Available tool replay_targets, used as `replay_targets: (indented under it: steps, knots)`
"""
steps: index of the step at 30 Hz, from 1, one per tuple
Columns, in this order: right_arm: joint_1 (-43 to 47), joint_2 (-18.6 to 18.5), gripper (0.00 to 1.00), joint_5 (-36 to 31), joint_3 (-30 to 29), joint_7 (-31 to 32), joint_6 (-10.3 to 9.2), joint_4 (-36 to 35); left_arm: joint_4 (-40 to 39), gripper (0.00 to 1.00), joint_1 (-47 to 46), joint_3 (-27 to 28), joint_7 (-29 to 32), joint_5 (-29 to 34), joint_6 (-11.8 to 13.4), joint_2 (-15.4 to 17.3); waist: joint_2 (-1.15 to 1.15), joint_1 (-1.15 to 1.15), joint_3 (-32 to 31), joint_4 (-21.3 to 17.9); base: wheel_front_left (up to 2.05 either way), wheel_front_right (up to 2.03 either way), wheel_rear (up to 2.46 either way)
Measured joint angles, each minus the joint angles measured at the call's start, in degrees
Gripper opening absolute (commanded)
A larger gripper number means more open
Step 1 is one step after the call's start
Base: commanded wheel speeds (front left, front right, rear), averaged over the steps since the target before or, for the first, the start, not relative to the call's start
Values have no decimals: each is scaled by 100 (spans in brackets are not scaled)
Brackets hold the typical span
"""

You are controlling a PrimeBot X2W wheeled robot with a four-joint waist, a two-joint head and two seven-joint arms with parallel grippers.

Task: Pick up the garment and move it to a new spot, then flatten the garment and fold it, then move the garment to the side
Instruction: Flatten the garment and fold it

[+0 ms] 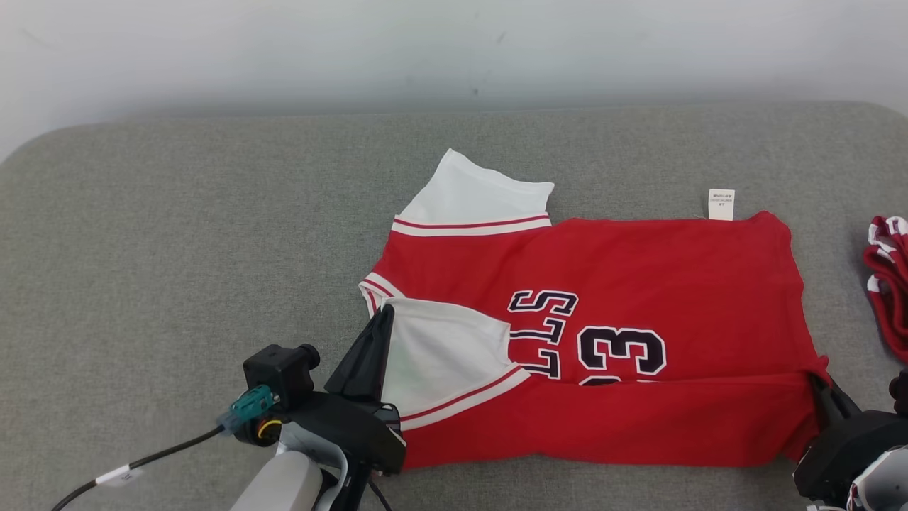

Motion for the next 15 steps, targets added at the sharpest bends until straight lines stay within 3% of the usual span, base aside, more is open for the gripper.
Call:
replay_targets:
  steps: [1,2,3,4,9,15]
  knots:
    - [-8,-8,34,0,11,-20,0,40,71,0,-36,15,0,59,1,-10,0,0,5,-6,0,0,0]
    - [-21,-14,80,2,14,-44,0,90,141,0,-81,24,0,115,5,-15,0,0,10,-14,0,0,0]
    - [-44,-14,100,8,16,-76,0,130,223,60,-125,21,-1,187,19,-14,0,0,12,-24,0,0,0]
    - [-69,-15,100,9,23,-108,0,158,263,100,-154,48,-3,297,59,-22,0,0,14,-32,0,0,0]
    - [-167,-41,100,20,21,-214,0,220,331,100,-202,211,-9,758,278,-40,0,0,-11,-64,0,0,0]
    - [86,-97,100,96,-120,-58,0,-169,386,100,184,196,-9,1308,630,208,0,0,-141,-66,0,0,0]
